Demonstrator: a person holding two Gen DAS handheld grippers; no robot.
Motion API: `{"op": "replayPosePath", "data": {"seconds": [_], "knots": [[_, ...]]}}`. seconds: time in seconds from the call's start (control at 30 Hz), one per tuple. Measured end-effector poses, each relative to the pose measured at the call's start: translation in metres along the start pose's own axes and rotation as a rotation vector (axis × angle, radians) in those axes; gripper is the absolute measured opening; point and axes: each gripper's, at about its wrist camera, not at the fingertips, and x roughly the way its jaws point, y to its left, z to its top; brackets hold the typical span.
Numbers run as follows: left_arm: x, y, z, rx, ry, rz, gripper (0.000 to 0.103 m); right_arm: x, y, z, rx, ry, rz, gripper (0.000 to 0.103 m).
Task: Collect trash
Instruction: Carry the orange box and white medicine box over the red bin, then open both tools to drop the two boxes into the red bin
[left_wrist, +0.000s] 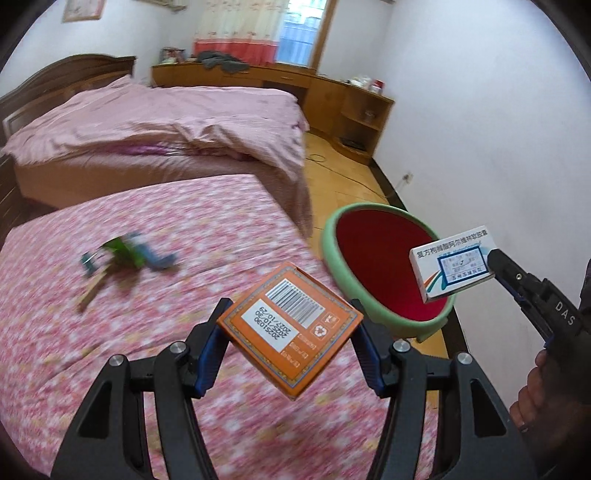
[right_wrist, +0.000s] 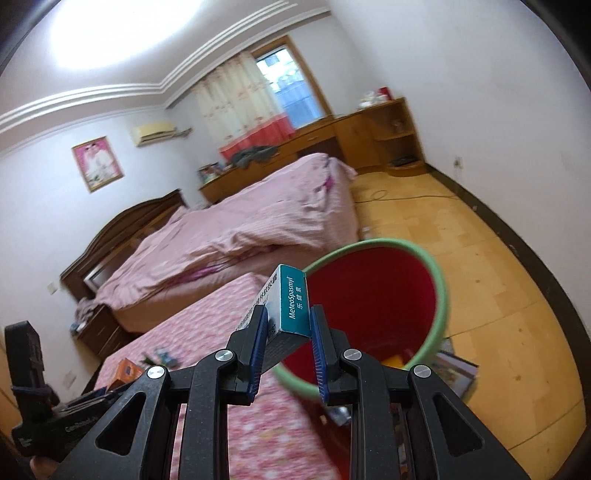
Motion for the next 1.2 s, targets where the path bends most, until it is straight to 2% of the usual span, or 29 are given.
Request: {"op": "replayPosePath", "data": {"seconds": [0.4, 0.7, 0.77, 0.9, 0.97, 1.2], "knots": [[0.078, -0.075, 0.018, 0.129, 0.067, -0.107, 0.062, 0.019, -0.061, 0.005, 0.065, 0.004, -0.144, 0.024], [0.12, -0.096, 0.022, 0.167, 0.129, -0.126, 0.062, 0.04, -0.081, 0.005, 0.072, 0.039, -0.158, 0.025], [0.121, -0.1, 0.021, 0.171, 0.13, -0.108, 0.071, 0.044, -0.082, 0.005, 0.069, 0.046, -0.151, 0.026], [0.126, -0.1, 0.02, 0.161, 0.128, -0.104, 0.071, 0.049, -0.081, 0.006, 0.068, 0.051, -0.136, 0.026], [0.128, -0.099, 0.02, 0.154, 0.126, -0.109, 0.071, 0.052, -0.081, 0.006, 0.069, 0.054, -0.125, 0.03], [0.112, -0.1, 0.026, 0.158, 0.062, -0.131, 0.075, 0.044, -0.078, 0.008, 0.074, 0.037, -0.103, 0.031]]}}
